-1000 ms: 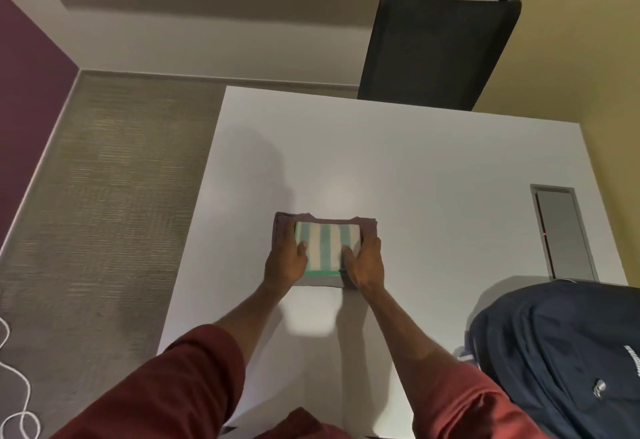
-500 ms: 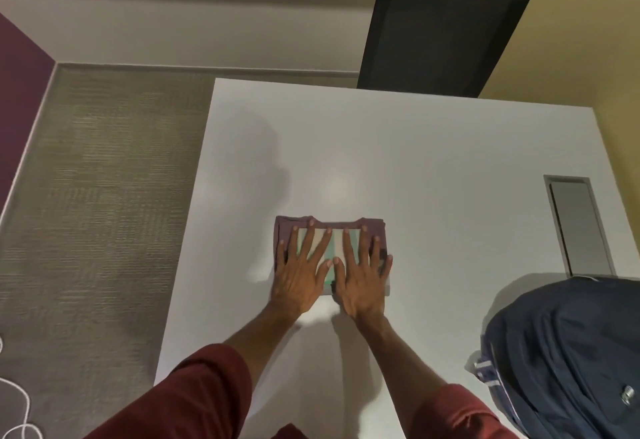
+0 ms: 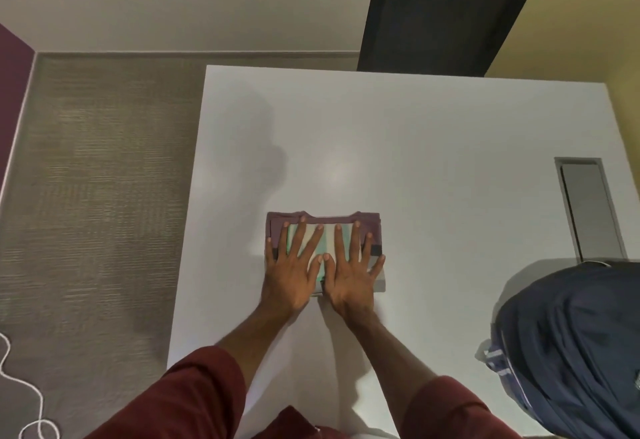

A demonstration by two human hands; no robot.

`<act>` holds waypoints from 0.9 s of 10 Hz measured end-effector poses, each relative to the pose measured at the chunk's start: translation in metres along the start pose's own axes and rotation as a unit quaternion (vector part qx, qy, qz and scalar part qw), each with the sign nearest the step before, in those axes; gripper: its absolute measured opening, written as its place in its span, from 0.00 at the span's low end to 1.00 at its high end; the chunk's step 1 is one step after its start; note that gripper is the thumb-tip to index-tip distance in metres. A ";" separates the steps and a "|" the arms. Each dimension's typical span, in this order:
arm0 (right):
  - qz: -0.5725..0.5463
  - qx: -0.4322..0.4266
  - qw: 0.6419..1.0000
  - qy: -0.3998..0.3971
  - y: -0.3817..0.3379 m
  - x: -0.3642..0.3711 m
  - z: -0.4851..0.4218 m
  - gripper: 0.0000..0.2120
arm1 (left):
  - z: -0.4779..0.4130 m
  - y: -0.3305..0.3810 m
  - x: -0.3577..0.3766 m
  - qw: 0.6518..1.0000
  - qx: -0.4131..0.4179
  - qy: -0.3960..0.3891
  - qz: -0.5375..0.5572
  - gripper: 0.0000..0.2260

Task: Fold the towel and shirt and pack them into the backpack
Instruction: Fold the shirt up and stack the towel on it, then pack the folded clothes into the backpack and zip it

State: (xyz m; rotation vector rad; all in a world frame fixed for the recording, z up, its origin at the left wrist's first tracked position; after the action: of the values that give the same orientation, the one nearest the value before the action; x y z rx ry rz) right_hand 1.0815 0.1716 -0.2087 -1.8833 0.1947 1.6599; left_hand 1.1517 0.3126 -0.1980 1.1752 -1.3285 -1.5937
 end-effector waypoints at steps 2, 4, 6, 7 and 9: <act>-0.020 -0.011 0.999 -0.035 0.005 0.006 -0.004 0.36 | -0.006 0.018 -0.002 0.922 0.176 0.040 -0.342 0.30; 0.000 -0.024 0.997 -0.068 0.009 -0.016 -0.007 0.34 | -0.002 0.034 0.003 0.870 0.133 -0.005 -0.475 0.34; -0.031 -0.012 0.998 -0.046 0.046 -0.077 0.025 0.35 | 0.005 0.043 0.022 0.823 0.157 -0.045 -0.543 0.30; 0.003 0.006 1.000 -0.004 0.087 -0.104 0.043 0.34 | 0.021 0.066 0.054 0.818 0.193 -0.051 -0.539 0.28; -0.004 0.072 0.994 0.081 0.182 -0.186 0.064 0.31 | 0.068 0.118 0.161 0.838 0.250 -0.112 -0.472 0.29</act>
State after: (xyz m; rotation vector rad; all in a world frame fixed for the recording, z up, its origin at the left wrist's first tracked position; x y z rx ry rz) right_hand 0.9003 0.0073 -0.0986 -1.9065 0.3636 1.4468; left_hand 1.0360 0.1602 -0.1097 2.2745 -1.4493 -2.1580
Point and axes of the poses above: each hand's wrist, its own z-axis away from the middle knuckle, its own x-axis out of the palm, y = z × x, the point moved 8 cm from there along -z, towards the middle knuckle, and after that the axes turned 12 degrees about y, right-handed, at the moved point
